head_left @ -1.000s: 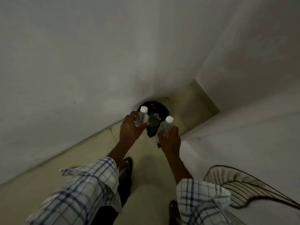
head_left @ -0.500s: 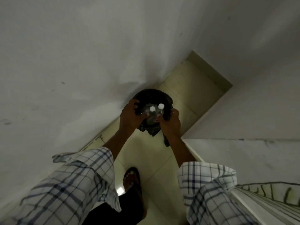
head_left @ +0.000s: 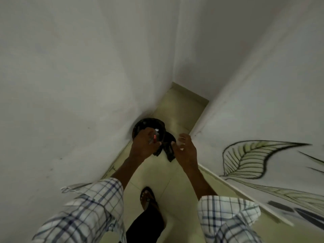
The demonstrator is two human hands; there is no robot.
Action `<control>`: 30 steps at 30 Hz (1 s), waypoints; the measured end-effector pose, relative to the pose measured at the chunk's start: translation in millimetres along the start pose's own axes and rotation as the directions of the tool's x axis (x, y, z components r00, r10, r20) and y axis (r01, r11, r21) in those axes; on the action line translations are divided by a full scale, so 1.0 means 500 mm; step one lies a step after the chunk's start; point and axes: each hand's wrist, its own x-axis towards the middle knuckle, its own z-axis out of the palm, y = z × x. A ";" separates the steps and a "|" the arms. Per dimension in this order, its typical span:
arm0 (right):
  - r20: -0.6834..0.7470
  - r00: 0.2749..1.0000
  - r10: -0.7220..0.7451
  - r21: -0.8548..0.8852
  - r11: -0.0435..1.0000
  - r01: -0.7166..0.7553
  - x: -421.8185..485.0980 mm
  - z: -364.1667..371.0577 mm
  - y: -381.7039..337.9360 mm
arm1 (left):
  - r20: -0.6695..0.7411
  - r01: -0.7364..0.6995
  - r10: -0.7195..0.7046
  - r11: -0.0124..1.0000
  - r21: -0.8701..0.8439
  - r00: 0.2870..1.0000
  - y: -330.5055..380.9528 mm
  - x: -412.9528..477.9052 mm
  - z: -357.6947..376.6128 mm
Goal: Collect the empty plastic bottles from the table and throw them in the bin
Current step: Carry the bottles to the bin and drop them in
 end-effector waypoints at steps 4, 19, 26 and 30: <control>-0.051 0.998 -0.040 0.004 0.999 0.041 -0.102 -0.131 -0.045 | 0.137 -0.088 0.073 0.991 0.106 0.988 0.129 -0.081 -0.003; -0.643 0.755 0.129 0.206 0.979 0.008 -0.659 -0.780 0.096 | 0.595 -0.708 0.570 0.706 -0.002 0.567 0.745 -0.531 0.260; -0.852 0.427 0.304 0.305 0.950 -0.069 -0.966 -1.071 0.153 | 0.722 -0.840 0.665 0.492 -0.228 0.193 1.059 -0.787 0.459; -0.912 0.212 0.351 0.340 0.936 -0.088 -1.123 -1.196 0.171 | 0.736 -0.855 0.677 0.383 -0.350 0.003 1.208 -0.927 0.559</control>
